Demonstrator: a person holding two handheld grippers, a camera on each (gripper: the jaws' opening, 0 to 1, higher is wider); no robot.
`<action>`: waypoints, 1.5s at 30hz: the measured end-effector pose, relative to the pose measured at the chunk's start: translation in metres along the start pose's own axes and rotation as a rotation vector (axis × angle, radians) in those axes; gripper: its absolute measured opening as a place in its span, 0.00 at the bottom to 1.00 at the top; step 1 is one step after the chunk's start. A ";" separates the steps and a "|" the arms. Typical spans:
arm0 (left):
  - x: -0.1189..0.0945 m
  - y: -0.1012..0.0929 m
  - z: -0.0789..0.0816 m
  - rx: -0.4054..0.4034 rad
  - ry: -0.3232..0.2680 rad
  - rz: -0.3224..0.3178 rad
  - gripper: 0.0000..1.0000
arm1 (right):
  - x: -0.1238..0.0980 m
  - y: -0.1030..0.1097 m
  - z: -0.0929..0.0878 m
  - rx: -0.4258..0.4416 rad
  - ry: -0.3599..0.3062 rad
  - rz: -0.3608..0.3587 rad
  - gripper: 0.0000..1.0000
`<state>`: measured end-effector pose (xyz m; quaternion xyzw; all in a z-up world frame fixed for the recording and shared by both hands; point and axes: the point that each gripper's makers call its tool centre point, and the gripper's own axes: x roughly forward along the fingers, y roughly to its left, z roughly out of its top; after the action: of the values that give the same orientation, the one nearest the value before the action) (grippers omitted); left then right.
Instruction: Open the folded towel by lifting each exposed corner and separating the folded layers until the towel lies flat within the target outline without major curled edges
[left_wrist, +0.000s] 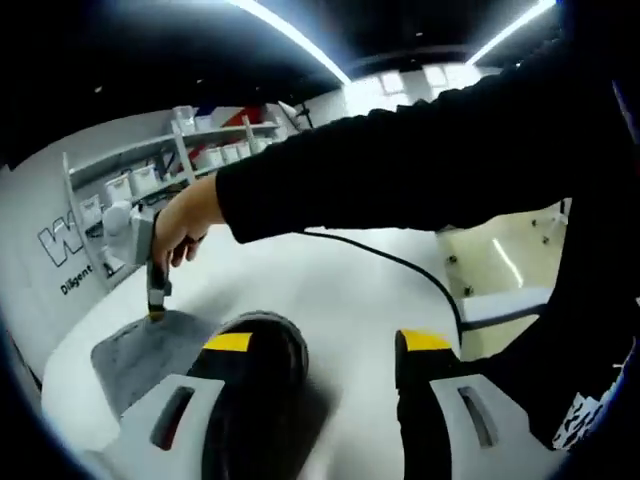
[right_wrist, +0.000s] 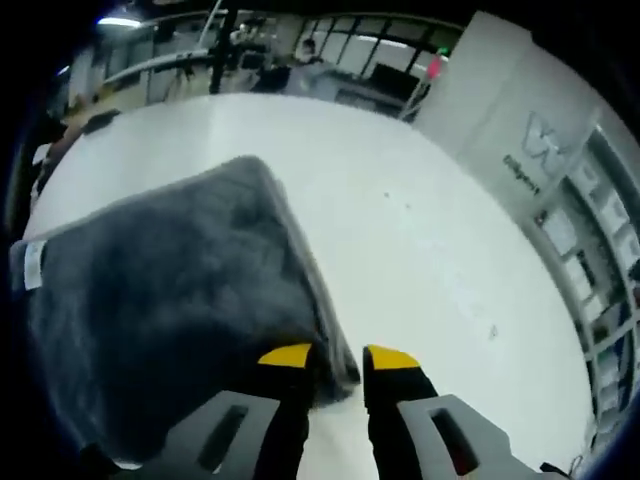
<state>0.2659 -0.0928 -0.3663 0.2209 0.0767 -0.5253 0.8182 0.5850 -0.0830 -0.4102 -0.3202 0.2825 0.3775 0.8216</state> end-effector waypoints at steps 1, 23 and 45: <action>-0.003 -0.001 0.001 0.000 -0.008 -0.005 0.58 | -0.002 0.001 -0.001 0.003 -0.007 0.000 0.18; -0.074 0.108 -0.012 -0.218 -0.106 0.378 1.00 | -0.104 -0.004 0.021 0.164 -0.405 -0.176 0.90; -0.134 0.162 -0.018 -0.287 -0.174 0.562 1.00 | -0.203 0.027 -0.014 0.289 -0.590 -0.344 1.00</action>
<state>0.3536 0.0826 -0.2890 0.0701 0.0160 -0.2796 0.9574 0.4477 -0.1687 -0.2843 -0.1210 0.0257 0.2661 0.9560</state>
